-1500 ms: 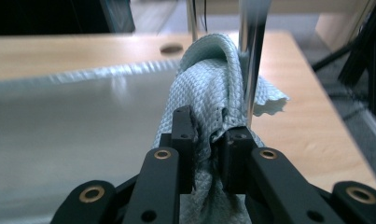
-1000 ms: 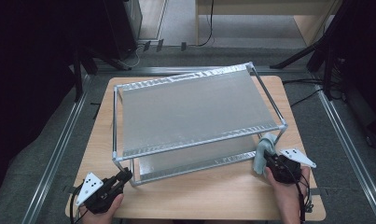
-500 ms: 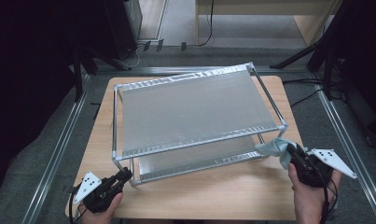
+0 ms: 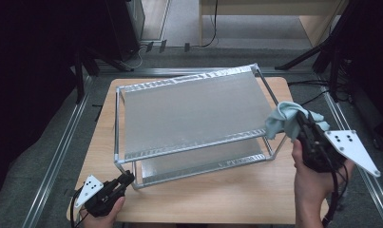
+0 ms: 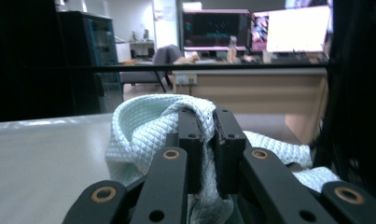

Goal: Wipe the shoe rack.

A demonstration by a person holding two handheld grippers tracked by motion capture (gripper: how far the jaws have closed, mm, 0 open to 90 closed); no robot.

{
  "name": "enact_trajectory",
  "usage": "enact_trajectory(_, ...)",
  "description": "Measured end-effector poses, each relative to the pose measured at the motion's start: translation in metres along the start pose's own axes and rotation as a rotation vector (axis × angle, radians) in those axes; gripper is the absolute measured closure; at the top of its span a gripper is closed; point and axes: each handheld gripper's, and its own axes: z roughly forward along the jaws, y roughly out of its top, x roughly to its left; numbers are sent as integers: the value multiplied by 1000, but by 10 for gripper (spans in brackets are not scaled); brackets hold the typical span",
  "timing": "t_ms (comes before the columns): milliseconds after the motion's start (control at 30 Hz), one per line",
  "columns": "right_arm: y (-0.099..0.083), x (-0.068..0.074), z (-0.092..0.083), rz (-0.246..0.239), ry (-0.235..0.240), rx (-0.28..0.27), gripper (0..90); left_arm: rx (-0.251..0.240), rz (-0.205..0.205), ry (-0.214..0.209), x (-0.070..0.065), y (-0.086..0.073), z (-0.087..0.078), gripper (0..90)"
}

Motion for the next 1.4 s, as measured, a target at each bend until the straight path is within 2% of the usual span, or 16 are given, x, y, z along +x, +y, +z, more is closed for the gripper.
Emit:
enact_trajectory(67,-3,14,16,-62,40,34,834,-1,-1,-1,0,0,0,771)
enact_trajectory(100,-7,17,22,-68,66,84,830,-1,-1,-1,0,0,0,771)
enact_trajectory(133,-7,17,22,-68,66,84,830,-1,2,-2,0,0,0,771)
enact_trajectory(167,-18,20,34,-74,118,196,818,-1,8,-3,0,0,-1,772)
enact_trajectory(233,-31,21,41,-62,145,263,746,-3,7,-5,-1,0,0,772)
enact_trajectory(267,-31,21,41,-62,145,263,746,-3,7,-5,-1,0,0,772)
enact_trajectory(333,-42,22,44,-10,166,276,584,-4,5,-17,-2,-1,0,770)
enact_trajectory(433,-43,23,44,29,187,273,476,-1,14,-31,-6,-1,2,770)
enact_trajectory(500,-44,28,45,4,175,278,454,1,27,-39,-11,-2,4,773)
enact_trajectory(633,-45,34,50,-52,101,283,505,6,47,-58,-18,-3,6,776)
enact_trajectory(700,-45,34,52,-51,89,282,549,7,51,-65,-20,-3,6,776)
enact_trajectory(767,-47,30,55,-62,88,263,706,8,54,-81,-25,-4,8,776)
enact_trajectory(933,-49,34,55,-82,95,234,786,15,66,-105,-32,-5,10,776)
enact_trajectory(1200,-51,71,46,-75,241,243,807,19,99,-121,-47,-7,14,786)
enact_trajectory(1333,-54,99,38,-64,320,248,806,20,114,-132,-57,-8,16,788)
enact_trajectory(1400,-55,123,30,-65,381,254,805,17,114,-139,-63,-10,18,788)
